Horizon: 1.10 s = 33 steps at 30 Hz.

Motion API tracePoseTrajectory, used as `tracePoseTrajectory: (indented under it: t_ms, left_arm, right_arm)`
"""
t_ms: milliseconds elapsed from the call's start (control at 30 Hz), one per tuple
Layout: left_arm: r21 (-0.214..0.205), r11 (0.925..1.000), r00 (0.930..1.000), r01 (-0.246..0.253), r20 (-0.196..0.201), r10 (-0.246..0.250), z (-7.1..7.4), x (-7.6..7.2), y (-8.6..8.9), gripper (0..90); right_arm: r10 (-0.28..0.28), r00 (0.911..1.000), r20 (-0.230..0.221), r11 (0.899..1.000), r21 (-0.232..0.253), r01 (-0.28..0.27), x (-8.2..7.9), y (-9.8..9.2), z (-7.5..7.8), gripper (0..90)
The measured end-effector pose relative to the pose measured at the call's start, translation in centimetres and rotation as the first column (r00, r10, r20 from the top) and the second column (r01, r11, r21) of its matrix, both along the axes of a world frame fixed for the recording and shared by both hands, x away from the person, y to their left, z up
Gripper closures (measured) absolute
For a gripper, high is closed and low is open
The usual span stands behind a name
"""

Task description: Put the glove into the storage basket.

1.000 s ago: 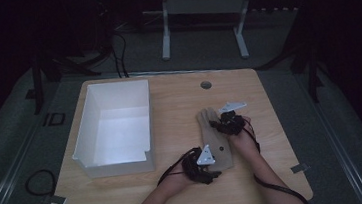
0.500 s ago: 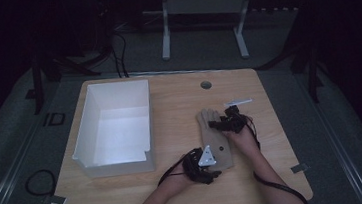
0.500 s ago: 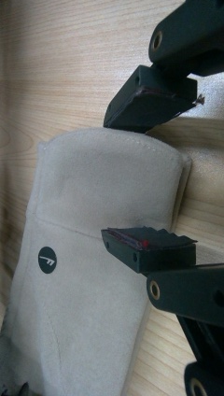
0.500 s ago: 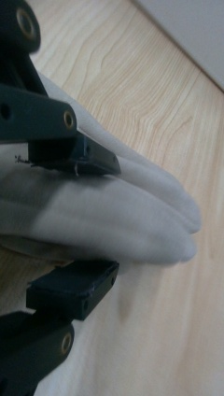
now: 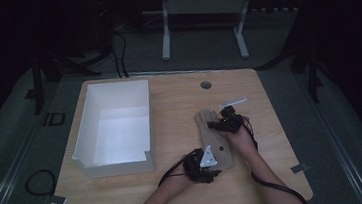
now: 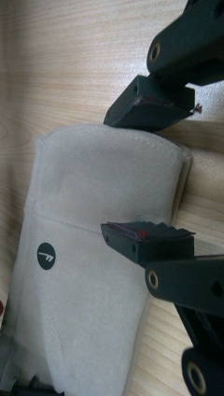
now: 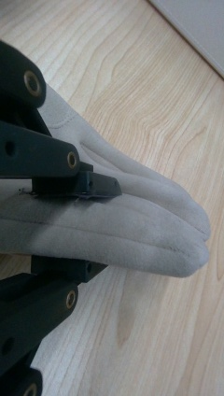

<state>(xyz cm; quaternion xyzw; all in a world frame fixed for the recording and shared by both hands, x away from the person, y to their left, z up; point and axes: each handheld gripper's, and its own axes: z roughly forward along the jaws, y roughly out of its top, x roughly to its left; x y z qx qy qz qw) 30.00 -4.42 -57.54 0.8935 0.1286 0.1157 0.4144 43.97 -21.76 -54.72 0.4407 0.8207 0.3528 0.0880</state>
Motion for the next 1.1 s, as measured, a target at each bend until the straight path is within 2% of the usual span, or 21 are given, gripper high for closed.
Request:
tracePoseTrajectory:
  t_ms: [100, 200, 267, 300, 400, 467, 600, 633, 733, 867, 1100]
  left_arm:
    - [0.004, 0.9996, 0.9995, -0.029, 0.016, 0.029, 0.0, 0.0, 0.0, 53.9]
    - [0.008, 0.9975, 0.9968, -0.071, 0.039, 0.070, 0.1, 0.1, 0.2, 72.7]
    - [-0.021, 0.9965, 0.9965, -0.081, -0.020, 0.081, 0.1, 0.6, 0.4, 78.4]
    - [-0.026, 0.9966, 0.9964, -0.079, -0.035, 0.078, 0.2, 0.8, 0.5, 79.9]
    - [-0.044, 0.9968, 0.9960, -0.067, -0.061, 0.065, 0.2, 0.9, 0.8, 81.1]
    - [-0.041, 0.9973, 0.9964, -0.060, -0.062, 0.058, 0.2, 0.8, 0.8, 81.8]
    - [-0.022, 0.9986, 0.9983, -0.047, -0.035, 0.046, 0.4, 0.3, 0.8, 81.9]
    - [-0.025, 0.9984, 0.9982, -0.051, -0.034, 0.050, 0.4, 0.2, 0.8, 81.9]
    - [-0.025, 0.9984, 0.9982, -0.051, -0.032, 0.050, 0.4, 0.0, 1.1, 81.9]
    - [-0.035, 0.9968, 0.9971, -0.071, -0.028, 0.070, 0.7, 0.0, 1.6, 81.8]
    - [-0.030, 0.9962, 0.9965, -0.082, 0.010, 0.082, 2.3, 0.0, 2.4, 81.8]
  right_arm:
    - [-0.002, 0.9998, 0.022, 1.000, -0.018, 0.002, -0.2, 0.2, 0.1, 69.7]
    - [-0.004, 0.9998, 0.020, 1.000, 0.001, 0.004, -0.2, 0.2, 0.1, 70.9]
    - [-0.002, 0.9997, 0.022, 1.000, 0.002, 0.002, -0.2, 0.3, 0.2, 71.7]
    - [-0.002, 0.9998, 0.019, 1.000, 0.006, 0.002, -0.2, 0.3, 0.3, 72.4]
    - [0.001, 0.9998, 0.020, 0.999, 0.032, -0.002, -0.3, 0.4, 0.7, 75.5]
    - [0.012, 0.9997, 0.022, 0.999, 0.042, -0.013, -0.4, 0.5, 1.0, 78.2]
    - [0.044, 0.9988, 0.020, 0.997, 0.065, -0.045, -0.7, 1.0, 1.7, 81.0]
    - [0.046, 0.9982, 0.037, 0.997, 0.057, -0.048, -0.8, 1.2, 1.8, 81.1]
    - [0.052, 0.9976, 0.046, 0.998, 0.039, -0.054, -1.1, 1.7, 2.1, 81.5]
    - [0.054, 0.9975, 0.046, 0.996, 0.075, -0.057, -1.0, 1.6, 2.6, 81.5]
    - [0.041, 0.9981, 0.047, 0.992, 0.119, -0.046, -0.9, 1.2, 3.8, 81.5]
